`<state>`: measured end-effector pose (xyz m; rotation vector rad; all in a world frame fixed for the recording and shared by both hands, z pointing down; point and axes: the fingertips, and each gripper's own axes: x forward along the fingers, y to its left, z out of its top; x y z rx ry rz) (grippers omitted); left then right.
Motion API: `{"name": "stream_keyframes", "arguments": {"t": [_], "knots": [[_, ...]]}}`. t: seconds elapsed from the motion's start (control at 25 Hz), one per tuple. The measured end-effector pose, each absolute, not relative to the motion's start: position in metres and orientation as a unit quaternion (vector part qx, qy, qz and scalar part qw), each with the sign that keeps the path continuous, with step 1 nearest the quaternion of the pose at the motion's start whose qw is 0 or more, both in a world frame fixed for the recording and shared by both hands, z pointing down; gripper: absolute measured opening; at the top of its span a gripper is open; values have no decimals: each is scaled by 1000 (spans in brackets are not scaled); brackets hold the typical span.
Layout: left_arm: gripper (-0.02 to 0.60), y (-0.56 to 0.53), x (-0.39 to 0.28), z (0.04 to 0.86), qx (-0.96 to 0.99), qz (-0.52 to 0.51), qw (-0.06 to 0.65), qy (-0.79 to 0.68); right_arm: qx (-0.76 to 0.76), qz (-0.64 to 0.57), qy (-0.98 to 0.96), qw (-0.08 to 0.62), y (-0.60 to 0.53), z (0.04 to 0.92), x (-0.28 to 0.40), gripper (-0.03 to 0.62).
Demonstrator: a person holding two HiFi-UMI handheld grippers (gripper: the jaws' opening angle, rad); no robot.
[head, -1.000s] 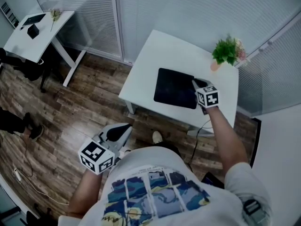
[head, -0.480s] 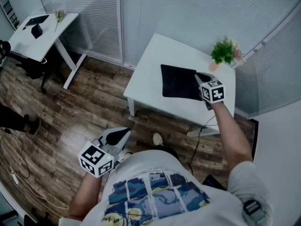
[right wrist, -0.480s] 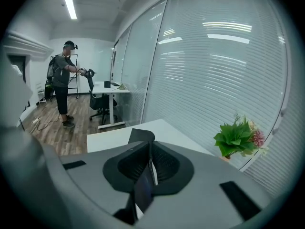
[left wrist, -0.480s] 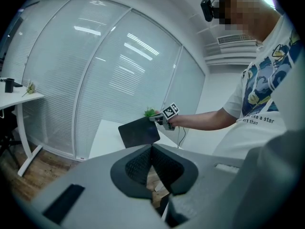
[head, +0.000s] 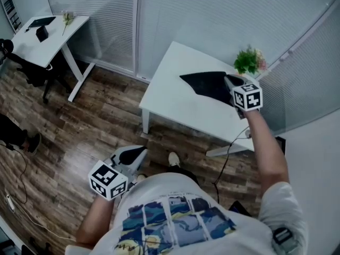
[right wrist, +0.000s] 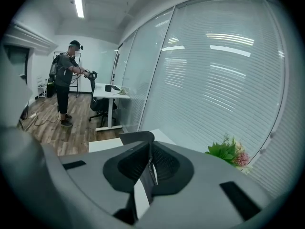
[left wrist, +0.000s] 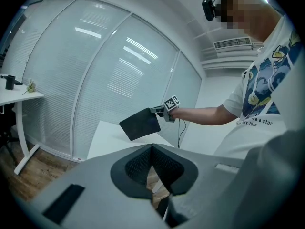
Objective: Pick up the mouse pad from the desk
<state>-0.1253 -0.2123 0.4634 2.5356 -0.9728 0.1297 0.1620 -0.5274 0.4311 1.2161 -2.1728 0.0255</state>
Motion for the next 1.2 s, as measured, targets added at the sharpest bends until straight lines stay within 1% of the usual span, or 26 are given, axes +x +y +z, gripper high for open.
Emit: {"name": "stream_keyframes", "arguments": {"t": [0.28,0.72,1.2], "knots": [[2,-192,-137,463,915,42,206,-346,465,-11,-826,319,-510,382,153,25],[2,-161,-145,464,922,34,205,-328,462,-29,-834,299,-466,307,126,25],[3,-146,-141,461,927,25,201,-317,446,-51,-847,284,-422,251,96,23]]}}
